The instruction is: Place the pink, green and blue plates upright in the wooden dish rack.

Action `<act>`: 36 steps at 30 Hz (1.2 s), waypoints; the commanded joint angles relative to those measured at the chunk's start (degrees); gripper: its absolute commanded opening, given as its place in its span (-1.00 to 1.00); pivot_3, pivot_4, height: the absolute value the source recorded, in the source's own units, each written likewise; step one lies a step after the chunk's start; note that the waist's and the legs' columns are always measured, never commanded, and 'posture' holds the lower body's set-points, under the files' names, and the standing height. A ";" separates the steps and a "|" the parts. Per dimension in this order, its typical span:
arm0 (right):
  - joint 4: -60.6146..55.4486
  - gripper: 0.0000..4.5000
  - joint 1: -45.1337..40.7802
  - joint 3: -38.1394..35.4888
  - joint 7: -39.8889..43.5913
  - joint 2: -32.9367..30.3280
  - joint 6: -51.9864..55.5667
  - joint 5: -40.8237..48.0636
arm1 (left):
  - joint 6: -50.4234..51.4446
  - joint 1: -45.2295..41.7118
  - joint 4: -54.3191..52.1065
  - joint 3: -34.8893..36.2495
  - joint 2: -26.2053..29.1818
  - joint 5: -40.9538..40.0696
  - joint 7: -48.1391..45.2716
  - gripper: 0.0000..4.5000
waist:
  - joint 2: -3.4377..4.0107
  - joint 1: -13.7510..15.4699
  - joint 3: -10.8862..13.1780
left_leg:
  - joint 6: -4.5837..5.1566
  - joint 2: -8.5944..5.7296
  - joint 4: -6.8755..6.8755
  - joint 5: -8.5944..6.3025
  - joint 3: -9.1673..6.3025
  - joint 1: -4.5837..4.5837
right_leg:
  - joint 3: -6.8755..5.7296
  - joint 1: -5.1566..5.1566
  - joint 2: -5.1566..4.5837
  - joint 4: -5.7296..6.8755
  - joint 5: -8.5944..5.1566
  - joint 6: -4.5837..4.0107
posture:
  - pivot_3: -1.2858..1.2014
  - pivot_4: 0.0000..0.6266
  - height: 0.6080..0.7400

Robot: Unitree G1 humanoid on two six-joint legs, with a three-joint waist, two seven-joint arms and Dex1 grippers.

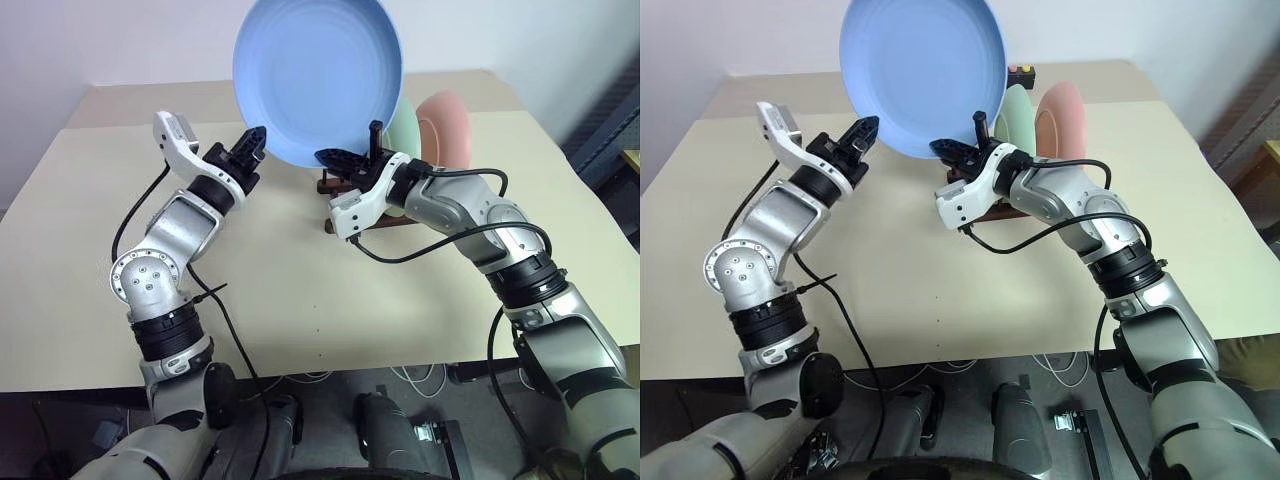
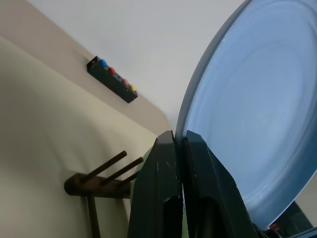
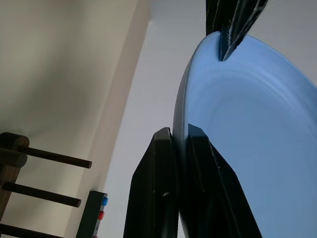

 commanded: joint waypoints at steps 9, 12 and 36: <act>-1.64 -1.00 -3.62 -3.74 -2.35 -0.07 0.92 3.13 | -0.30 -0.35 -0.52 0.13 13.00 -5.90 -14.03 0.96 | 0.01 -0.36 0.00 | 0.00 0.02 -0.05 0.00 0.01 0.02 | 0.02 -0.03 0.03 0.02 0.00 -0.01 | 0.03 -0.52 1.00; -1.84 -1.00 -5.03 -5.76 -3.00 -0.09 1.71 5.42 | 1.54 -0.59 1.54 1.17 20.38 -8.24 -21.68 0.96 | 0.03 -0.37 0.02 | 0.00 0.02 -0.07 0.00 0.01 0.02 | 0.02 -0.05 0.04 0.02 0.00 -0.02 | 0.03 -0.52 1.00; -11.87 -1.00 -6.45 -47.63 -14.19 26.02 75.77 111.18 | -2.24 3.53 1.19 -6.48 29.20 3.64 -35.14 0.96 | 0.11 -0.54 0.02 | 0.30 0.04 -0.41 -0.17 -0.13 0.02 | 0.01 -0.18 -0.02 -0.02 0.05 -0.12 | 0.03 -0.52 1.00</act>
